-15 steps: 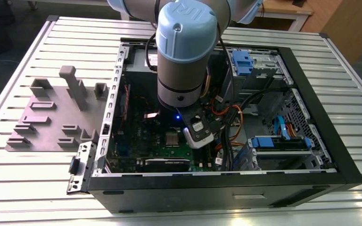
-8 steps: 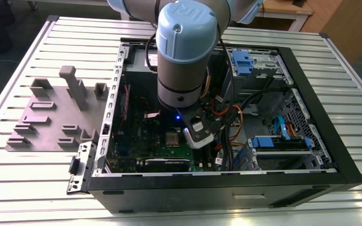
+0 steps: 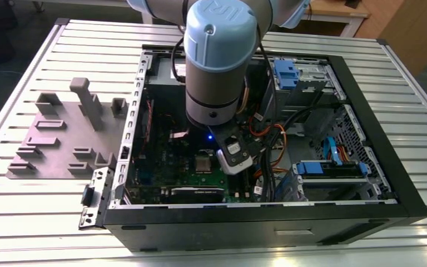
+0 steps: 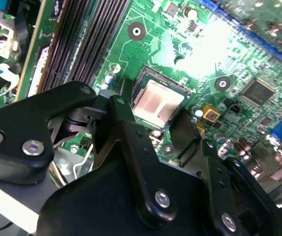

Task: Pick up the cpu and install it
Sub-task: 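Place the cpu into insertion slot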

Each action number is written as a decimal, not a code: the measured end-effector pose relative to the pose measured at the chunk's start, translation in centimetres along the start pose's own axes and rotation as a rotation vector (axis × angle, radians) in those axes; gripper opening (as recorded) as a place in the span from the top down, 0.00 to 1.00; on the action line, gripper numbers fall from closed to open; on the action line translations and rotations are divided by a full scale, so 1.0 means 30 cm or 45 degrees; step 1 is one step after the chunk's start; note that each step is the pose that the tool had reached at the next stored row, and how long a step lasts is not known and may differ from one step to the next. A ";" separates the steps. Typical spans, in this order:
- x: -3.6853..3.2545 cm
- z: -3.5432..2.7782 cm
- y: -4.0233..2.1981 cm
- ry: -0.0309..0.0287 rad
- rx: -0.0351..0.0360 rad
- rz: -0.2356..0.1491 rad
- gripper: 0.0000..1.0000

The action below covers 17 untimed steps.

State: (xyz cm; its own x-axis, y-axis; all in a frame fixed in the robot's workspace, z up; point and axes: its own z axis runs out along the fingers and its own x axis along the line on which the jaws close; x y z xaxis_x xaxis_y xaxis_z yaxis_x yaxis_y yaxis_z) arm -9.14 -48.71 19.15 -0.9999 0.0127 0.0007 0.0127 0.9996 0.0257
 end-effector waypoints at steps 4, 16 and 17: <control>0.000 0.000 0.000 0.0000 -0.0003 0.000 0.51; 0.000 -0.004 0.000 -0.0004 -0.0010 0.000 0.57; 0.000 -0.006 0.000 -0.0003 -0.0008 0.000 0.57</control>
State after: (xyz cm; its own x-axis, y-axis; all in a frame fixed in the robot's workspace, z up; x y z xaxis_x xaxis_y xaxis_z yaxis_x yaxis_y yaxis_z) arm -9.13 -48.72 19.33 -0.9999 0.0127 0.0005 0.0127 0.9996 0.0263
